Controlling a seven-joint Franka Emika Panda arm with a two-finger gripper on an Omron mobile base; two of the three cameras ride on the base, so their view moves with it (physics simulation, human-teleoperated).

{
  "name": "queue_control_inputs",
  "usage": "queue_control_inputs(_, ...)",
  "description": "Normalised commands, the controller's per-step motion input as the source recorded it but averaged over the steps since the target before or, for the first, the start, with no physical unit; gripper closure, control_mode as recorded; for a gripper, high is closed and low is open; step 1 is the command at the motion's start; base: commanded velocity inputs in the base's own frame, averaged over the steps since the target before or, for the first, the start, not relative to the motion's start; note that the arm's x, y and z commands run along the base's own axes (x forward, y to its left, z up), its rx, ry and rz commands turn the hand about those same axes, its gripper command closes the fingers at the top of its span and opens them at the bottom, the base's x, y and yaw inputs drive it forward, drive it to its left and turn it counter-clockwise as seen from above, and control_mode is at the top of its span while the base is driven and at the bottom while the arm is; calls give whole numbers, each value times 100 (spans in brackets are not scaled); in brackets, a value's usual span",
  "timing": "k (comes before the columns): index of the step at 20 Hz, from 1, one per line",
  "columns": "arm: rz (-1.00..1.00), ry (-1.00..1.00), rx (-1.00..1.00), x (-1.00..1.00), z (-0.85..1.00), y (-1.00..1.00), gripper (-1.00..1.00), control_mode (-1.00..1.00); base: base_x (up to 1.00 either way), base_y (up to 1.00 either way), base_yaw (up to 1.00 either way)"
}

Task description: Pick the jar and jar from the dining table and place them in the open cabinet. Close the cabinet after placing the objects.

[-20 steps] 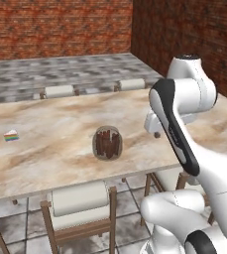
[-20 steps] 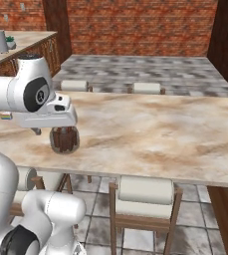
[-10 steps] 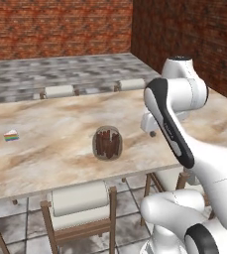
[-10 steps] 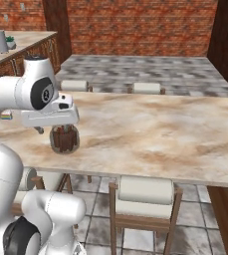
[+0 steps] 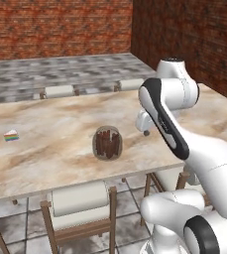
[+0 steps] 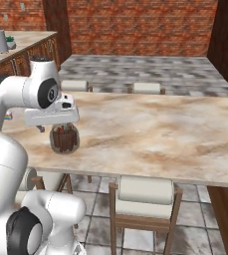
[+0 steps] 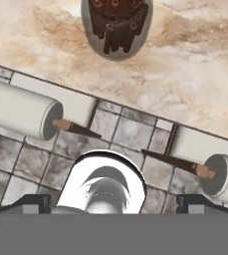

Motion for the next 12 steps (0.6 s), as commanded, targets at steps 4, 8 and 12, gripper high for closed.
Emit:
queue_control_inputs(4, 5, 3, 2, 27, -16, 9, -100, -100, 0, 0, 0)
queue_control_inputs(8, 4, 4, 0, 31, -13, 13, -100, -100, 0, 0, 0)
queue_control_inputs(12, 3, 4, 0, 29, -13, 15, -100, -100, 0, 0, 0)
